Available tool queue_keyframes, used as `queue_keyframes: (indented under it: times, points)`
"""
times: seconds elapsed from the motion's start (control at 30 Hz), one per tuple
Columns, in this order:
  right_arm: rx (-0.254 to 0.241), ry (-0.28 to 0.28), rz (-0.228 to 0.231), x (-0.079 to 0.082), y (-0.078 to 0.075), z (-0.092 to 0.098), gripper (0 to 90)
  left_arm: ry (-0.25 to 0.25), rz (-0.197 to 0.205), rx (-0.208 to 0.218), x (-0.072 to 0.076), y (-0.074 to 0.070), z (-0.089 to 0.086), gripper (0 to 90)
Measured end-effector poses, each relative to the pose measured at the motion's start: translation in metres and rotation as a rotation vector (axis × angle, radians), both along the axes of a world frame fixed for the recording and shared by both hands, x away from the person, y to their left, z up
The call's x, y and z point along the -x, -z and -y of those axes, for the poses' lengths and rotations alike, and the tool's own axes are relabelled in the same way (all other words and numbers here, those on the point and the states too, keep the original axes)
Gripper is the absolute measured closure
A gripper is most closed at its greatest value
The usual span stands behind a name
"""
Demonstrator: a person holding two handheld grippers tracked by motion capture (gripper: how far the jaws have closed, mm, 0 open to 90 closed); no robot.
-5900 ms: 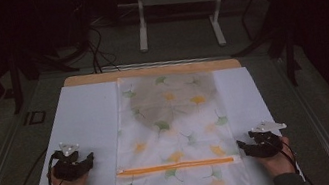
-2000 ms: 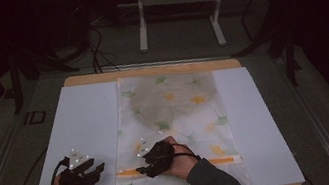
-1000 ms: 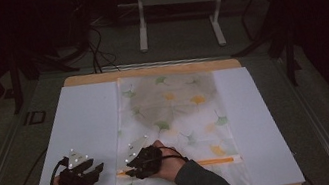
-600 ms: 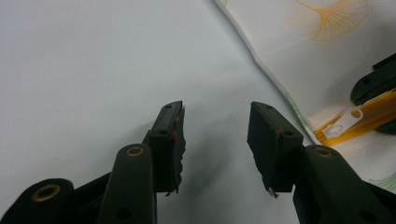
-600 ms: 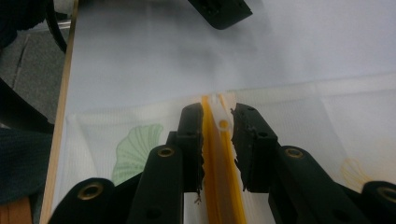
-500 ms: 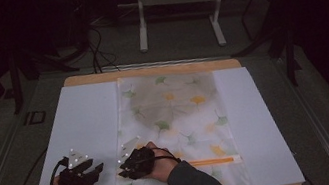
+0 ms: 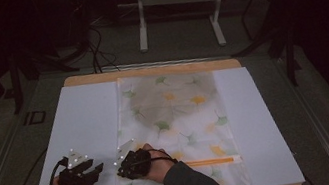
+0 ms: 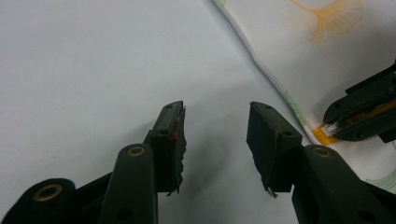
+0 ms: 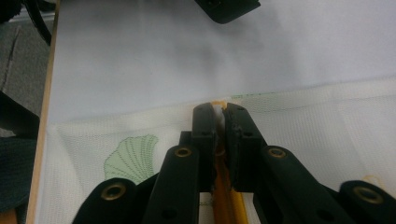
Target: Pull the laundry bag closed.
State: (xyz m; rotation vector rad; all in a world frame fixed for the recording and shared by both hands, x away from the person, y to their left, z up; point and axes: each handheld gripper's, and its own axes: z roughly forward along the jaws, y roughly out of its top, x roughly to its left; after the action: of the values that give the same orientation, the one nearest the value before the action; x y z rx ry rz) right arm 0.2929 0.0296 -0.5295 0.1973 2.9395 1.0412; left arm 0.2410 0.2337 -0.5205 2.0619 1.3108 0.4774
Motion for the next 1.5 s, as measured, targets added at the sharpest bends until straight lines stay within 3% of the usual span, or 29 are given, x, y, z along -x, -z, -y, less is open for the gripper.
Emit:
queue_keyframes:
  times: [0.1,0.43,0.97,1.13,1.5]
  points:
    - [0.012,-0.001,0.016,0.002,-0.001,-0.001,83.4,0.003,-0.006,0.004,0.001,0.000,0.001,56.8]
    - [0.002,0.014,0.010,0.003,-0.002,0.003,83.8,0.028,-0.010,0.031,0.007,-0.001,0.001,58.8]
    - [-0.005,0.018,0.020,0.005,-0.008,0.009,83.9,0.118,-0.058,0.064,0.017,-0.004,0.013,54.6]
    - [-0.008,0.017,0.023,0.006,-0.008,0.009,83.9,0.156,-0.076,0.097,0.020,-0.005,0.017,54.5]
    - [-0.011,0.022,0.034,0.006,-0.011,0.011,83.9,0.215,-0.118,0.124,0.017,0.000,0.027,54.1]
